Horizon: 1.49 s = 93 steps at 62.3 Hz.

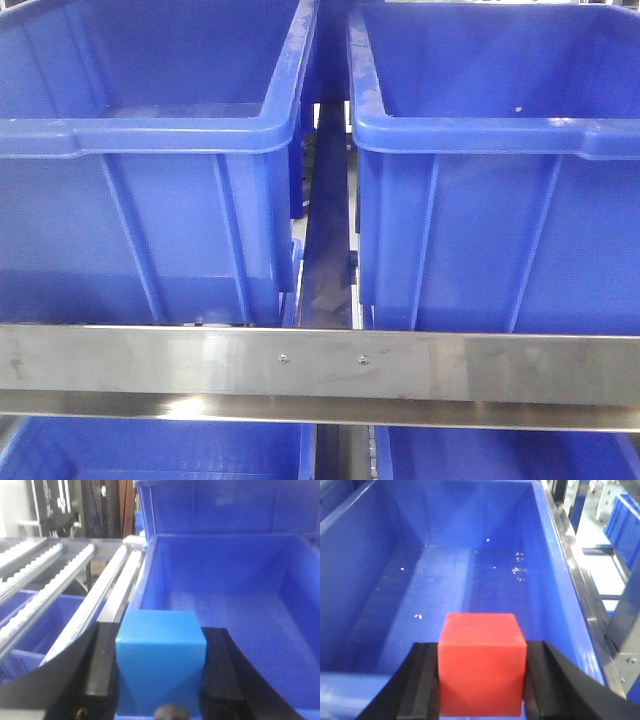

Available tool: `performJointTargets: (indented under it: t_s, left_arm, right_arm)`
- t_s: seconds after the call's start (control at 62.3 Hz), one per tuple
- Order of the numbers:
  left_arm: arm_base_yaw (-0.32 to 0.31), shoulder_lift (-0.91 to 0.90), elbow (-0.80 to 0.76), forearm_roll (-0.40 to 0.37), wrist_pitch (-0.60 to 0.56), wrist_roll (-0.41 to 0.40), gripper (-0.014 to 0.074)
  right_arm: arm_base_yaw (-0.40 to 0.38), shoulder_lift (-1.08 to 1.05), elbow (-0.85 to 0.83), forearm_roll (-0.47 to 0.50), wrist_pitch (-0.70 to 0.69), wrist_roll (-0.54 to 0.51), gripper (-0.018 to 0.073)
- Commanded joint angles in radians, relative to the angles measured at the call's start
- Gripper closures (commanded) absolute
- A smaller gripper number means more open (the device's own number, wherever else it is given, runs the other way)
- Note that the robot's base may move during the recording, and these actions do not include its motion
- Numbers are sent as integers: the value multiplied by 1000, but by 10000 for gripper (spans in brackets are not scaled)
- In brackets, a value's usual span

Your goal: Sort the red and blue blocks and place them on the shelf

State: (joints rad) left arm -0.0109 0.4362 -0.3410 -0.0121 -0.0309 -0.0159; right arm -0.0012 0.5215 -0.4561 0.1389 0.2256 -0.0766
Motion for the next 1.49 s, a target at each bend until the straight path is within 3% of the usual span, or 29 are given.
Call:
performJointTargets:
  t_s: [0.0,0.16,0.369,0.53,0.706,0.85,0.915,1.139,1.476]
  left_arm:
    - [-1,83,-83,12,-96,2,472]
    - [-23,233,-189,12,-96,2,472]
    - [-131,432,-298,12,-107,2,472]
    - [-217,576,-368,12,-179,2,472]
    - [-251,706,-428,12,-221,2,470]
    - [-258,773,-466,12,-221,2,463]
    - [-258,787,-480,12,-216,2,407]
    - [-258,789,-491,12,-211,2,32]
    - [-258,789,-491,12,-211,2,11]
  right_arm:
    - [-7,70,-72,2,-99,-10,281]
    - [-7,214,-160,2,-105,-10,281]
    - [-7,368,-264,2,-139,-10,281]
    - [-4,453,-311,2,-144,-10,281]
    - [66,521,-314,-16,-187,-10,281]
    - [135,570,-314,-139,-264,-11,275]
    - [151,585,-314,-148,-271,-10,239]
    - [152,592,-314,-146,-285,-10,52]
    - [152,594,-314,-146,-309,-10,25]
